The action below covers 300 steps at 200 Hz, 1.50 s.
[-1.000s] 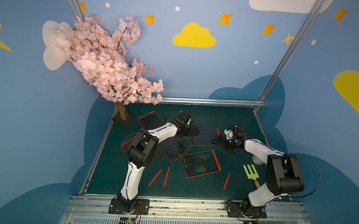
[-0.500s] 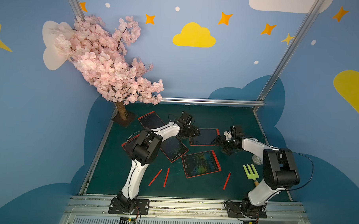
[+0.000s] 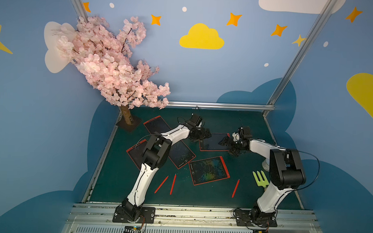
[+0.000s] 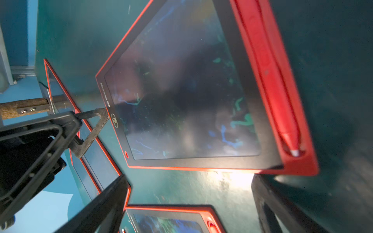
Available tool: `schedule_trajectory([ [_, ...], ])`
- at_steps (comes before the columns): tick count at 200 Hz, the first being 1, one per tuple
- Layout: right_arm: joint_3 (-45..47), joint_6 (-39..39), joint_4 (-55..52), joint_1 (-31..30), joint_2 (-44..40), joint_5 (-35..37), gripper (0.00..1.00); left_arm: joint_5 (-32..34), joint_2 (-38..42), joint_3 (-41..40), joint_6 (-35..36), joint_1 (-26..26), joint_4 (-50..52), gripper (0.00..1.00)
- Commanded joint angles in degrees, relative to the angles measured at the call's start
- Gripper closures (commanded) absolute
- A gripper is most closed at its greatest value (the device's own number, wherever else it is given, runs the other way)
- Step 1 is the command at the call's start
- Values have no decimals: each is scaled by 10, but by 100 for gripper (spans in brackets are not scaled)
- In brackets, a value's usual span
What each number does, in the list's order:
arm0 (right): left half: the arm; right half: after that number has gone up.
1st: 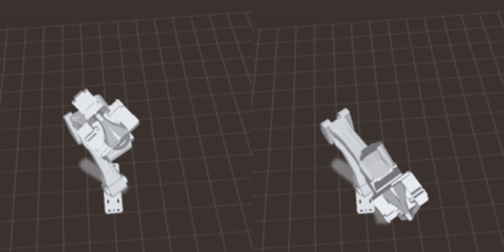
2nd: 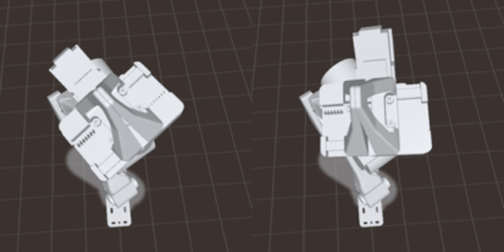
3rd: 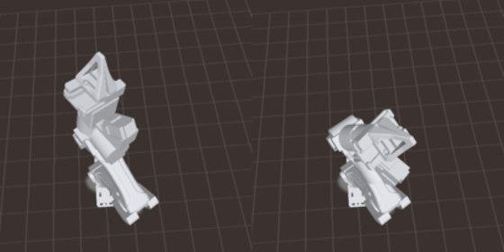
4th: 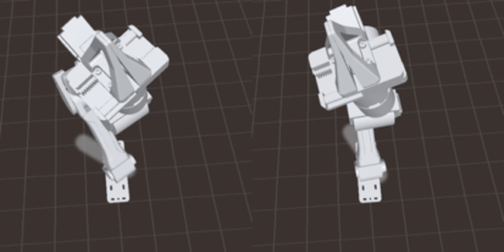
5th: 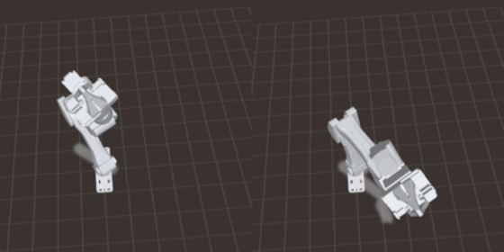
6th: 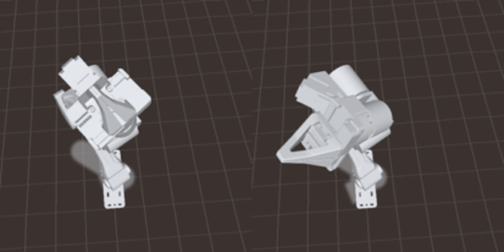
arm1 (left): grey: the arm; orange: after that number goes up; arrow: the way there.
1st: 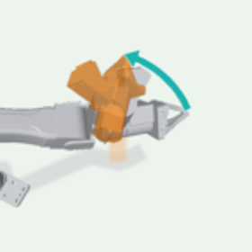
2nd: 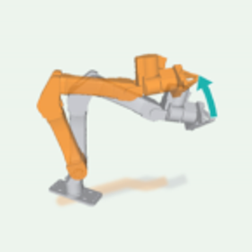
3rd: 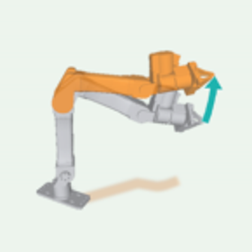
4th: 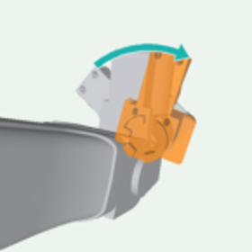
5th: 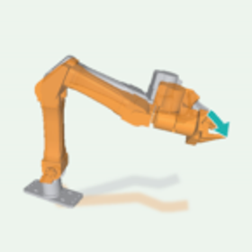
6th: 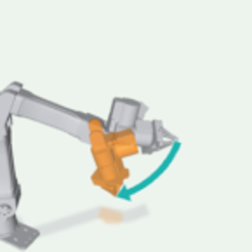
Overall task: Place the stylus back onto the writing tablet
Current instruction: Move the writing tablet to the center of the board.
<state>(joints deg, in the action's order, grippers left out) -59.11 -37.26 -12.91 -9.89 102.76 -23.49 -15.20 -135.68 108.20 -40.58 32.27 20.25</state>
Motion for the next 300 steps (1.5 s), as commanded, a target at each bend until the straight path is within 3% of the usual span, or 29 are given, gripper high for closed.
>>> schedule_trajectory([
  [1, -13, -13, 0, 1, 28, 9, 5, -11, -29, 32, -5, 2, 19, 1],
  [133, -138, -6, -41, -3, 120, 8, 5, -20, -187, 302, -20, -13, 65, 1],
  [186, -178, 4, -40, -3, 147, 0, 5, -67, -175, 311, -39, -33, 0, 1],
  [252, -218, 67, -61, -6, 144, -50, 5, -94, -39, 208, -3, -36, -15, 1],
  [300, -156, 126, -74, -13, 71, -36, 5, -41, 145, -5, 56, -28, -3, 1],
])
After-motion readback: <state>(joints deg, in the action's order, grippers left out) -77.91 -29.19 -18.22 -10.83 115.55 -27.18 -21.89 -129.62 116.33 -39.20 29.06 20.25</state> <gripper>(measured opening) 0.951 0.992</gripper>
